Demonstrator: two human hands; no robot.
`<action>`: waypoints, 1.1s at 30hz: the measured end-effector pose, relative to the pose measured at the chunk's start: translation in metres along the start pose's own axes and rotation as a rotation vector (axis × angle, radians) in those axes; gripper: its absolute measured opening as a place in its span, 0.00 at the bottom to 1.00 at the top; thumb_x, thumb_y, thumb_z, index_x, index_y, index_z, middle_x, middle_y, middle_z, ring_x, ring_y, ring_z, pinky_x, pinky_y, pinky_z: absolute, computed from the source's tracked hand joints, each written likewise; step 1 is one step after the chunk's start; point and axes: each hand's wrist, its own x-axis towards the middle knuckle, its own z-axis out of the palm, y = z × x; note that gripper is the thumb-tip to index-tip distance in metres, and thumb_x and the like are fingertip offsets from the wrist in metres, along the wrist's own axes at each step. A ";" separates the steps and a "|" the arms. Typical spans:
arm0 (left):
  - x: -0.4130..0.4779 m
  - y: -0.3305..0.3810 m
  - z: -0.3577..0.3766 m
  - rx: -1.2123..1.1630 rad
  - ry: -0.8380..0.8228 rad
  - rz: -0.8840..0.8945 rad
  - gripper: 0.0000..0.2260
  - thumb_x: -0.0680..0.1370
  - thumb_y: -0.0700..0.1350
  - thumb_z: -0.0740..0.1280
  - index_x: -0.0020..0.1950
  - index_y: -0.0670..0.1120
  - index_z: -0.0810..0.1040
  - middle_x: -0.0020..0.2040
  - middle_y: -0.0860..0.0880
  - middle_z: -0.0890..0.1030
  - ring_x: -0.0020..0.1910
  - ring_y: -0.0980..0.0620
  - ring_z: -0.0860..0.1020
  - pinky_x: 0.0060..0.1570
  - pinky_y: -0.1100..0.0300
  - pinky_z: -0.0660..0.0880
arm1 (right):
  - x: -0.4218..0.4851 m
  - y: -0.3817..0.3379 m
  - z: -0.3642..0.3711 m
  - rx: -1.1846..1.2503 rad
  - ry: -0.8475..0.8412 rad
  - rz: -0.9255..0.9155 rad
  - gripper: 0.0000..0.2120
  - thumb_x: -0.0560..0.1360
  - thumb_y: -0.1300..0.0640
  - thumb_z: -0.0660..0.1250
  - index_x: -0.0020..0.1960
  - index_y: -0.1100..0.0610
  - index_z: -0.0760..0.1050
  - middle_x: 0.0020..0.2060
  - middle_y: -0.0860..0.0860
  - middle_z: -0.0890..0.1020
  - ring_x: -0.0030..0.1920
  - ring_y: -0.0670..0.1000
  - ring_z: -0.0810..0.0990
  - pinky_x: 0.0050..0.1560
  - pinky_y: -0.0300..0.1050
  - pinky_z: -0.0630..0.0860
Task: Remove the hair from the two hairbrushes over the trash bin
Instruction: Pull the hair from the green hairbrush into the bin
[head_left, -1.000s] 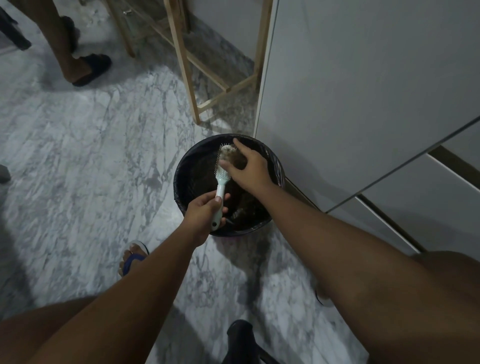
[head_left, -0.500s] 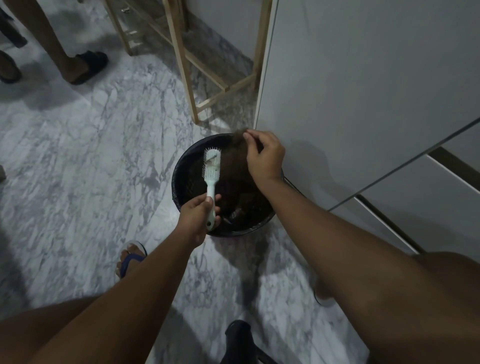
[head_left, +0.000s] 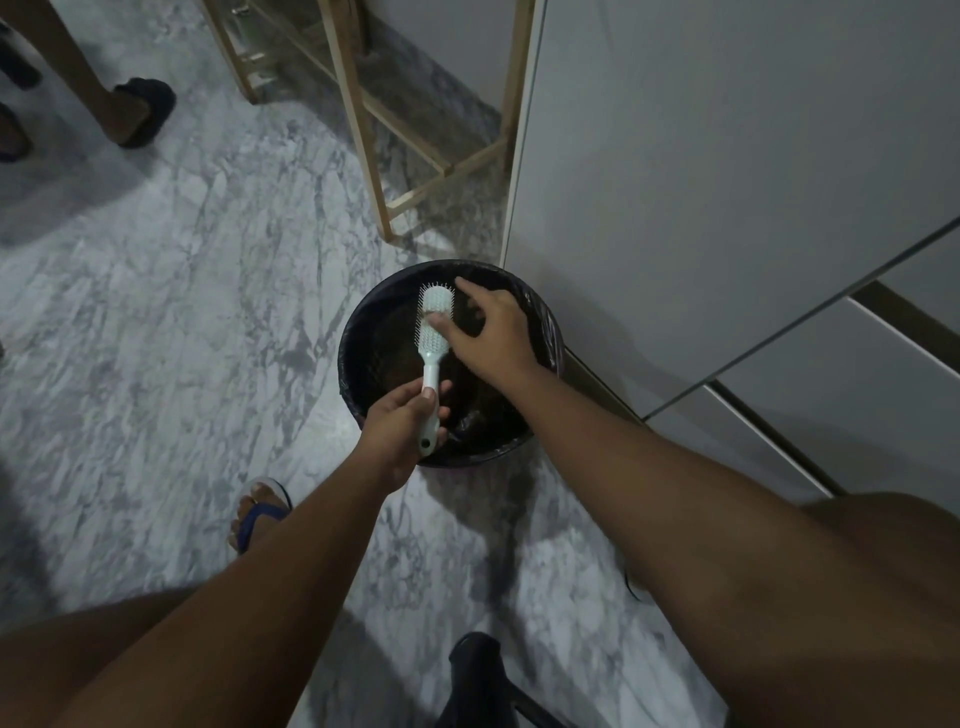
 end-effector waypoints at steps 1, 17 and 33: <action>0.000 -0.001 -0.001 0.009 -0.012 0.002 0.14 0.82 0.40 0.64 0.68 0.41 0.76 0.61 0.46 0.83 0.44 0.52 0.77 0.34 0.59 0.76 | 0.000 -0.002 0.002 -0.019 -0.016 -0.016 0.31 0.70 0.39 0.72 0.69 0.49 0.73 0.53 0.53 0.75 0.53 0.48 0.76 0.54 0.40 0.74; 0.001 -0.004 -0.011 -0.071 0.011 -0.032 0.14 0.84 0.40 0.60 0.68 0.38 0.74 0.64 0.45 0.80 0.41 0.53 0.76 0.33 0.60 0.77 | 0.022 -0.014 -0.023 0.086 0.437 -0.144 0.08 0.77 0.56 0.67 0.45 0.59 0.82 0.42 0.54 0.80 0.41 0.48 0.77 0.41 0.32 0.72; 0.000 0.012 -0.008 0.071 -0.106 0.002 0.13 0.83 0.40 0.62 0.67 0.41 0.77 0.61 0.47 0.84 0.44 0.51 0.76 0.34 0.59 0.75 | 0.008 0.010 -0.002 -0.012 -0.198 0.047 0.38 0.72 0.63 0.72 0.77 0.52 0.59 0.59 0.55 0.81 0.57 0.50 0.81 0.62 0.42 0.75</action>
